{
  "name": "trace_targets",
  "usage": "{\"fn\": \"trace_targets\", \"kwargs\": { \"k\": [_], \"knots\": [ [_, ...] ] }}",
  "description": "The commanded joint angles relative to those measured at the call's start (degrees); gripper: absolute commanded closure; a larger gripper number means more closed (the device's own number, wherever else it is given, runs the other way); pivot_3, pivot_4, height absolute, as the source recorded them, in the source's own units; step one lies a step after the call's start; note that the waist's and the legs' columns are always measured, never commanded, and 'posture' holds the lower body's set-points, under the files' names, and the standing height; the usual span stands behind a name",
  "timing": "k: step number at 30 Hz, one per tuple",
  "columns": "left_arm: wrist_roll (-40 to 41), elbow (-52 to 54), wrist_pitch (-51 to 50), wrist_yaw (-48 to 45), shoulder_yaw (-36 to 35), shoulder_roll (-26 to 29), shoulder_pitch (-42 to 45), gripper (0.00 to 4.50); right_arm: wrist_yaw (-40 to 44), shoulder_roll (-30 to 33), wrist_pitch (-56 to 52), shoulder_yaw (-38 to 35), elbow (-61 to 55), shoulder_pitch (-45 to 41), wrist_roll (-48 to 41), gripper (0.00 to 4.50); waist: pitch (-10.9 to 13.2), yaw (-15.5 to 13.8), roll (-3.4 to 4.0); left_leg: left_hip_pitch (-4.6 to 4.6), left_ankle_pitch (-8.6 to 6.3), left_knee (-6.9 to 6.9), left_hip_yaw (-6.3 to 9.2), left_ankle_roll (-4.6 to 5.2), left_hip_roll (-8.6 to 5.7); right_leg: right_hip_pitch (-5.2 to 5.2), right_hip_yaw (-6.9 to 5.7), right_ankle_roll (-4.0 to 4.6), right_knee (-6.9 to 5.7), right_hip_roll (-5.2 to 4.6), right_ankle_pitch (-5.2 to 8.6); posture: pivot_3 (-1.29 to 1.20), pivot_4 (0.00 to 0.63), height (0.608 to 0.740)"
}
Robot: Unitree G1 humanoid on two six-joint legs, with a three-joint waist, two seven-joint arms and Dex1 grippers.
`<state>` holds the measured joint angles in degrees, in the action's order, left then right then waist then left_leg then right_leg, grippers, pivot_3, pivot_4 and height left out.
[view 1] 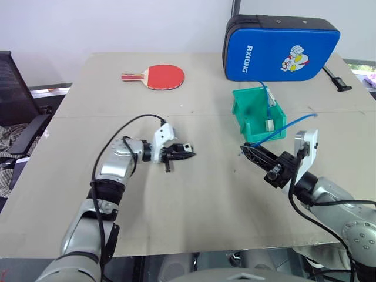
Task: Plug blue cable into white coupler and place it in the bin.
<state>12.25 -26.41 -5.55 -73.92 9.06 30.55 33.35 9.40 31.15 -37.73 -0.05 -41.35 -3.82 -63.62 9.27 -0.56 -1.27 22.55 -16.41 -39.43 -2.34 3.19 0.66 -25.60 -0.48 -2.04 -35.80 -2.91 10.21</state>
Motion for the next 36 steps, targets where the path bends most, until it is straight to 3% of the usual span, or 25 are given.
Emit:
{"fn": "trace_targets", "kwargs": {
  "k": [1,5,13,26,36],
  "knots": [
    [2.1,10.2,-3.6,-2.1,3.0,-2.3,0.2,3.93,4.1,1.4,-1.5,4.7,1.5,-8.4,6.6,4.5,0.0,0.0,0.0,0.02,0.0,0.0,0.01,0.0,-0.01,-0.01,0.0,0.0,-0.01,-0.01,0.0,0.0,0.15,0.731],
    [-1.0,13.3,-3.1,-1.1,7.5,-5.6,0.5,3.93,10.5,2.2,-2.2,12.4,8.6,-17.2,16.4,4.5,0.0,-0.1,-0.02,0.0,0.0,-0.04,0.12,0.01,-0.05,0.02,-0.04,0.02,-0.04,0.07,0.0,0.0,0.15,0.731],
    [-7.7,9.5,2.8,-0.9,13.0,-6.5,1.9,3.93,25.1,4.8,2.6,22.1,19.4,-20.7,32.8,4.5,0.0,-0.1,-0.01,0.11,0.0,-0.03,0.17,0.01,-0.13,-0.04,-0.1,0.02,0.0,0.11,-0.01,0.0,0.15,0.731],
    [-8.8,8.5,3.9,-2.5,13.6,-5.3,2.9,3.93,30.0,1.3,-0.8,14.5,16.6,-18.2,29.8,4.5,0.0,-0.1,-0.01,0.08,0.0,-0.05,0.23,0.01,-0.05,-0.03,-0.13,0.01,-0.06,0.11,-0.01,0.0,0.15,0.731],
    [-8.7,9.1,3.7,-3.4,13.7,-5.5,3.0,3.93,32.6,2.6,-0.5,18.7,17.8,-17.0,36.8,4.5,0.0,-0.1,-0.01,0.06,0.0,-0.06,0.21,0.01,-0.08,-0.01,-0.12,0.01,-0.06,0.1,-0.01,0.0,0.15,0.731]
  ]
}}
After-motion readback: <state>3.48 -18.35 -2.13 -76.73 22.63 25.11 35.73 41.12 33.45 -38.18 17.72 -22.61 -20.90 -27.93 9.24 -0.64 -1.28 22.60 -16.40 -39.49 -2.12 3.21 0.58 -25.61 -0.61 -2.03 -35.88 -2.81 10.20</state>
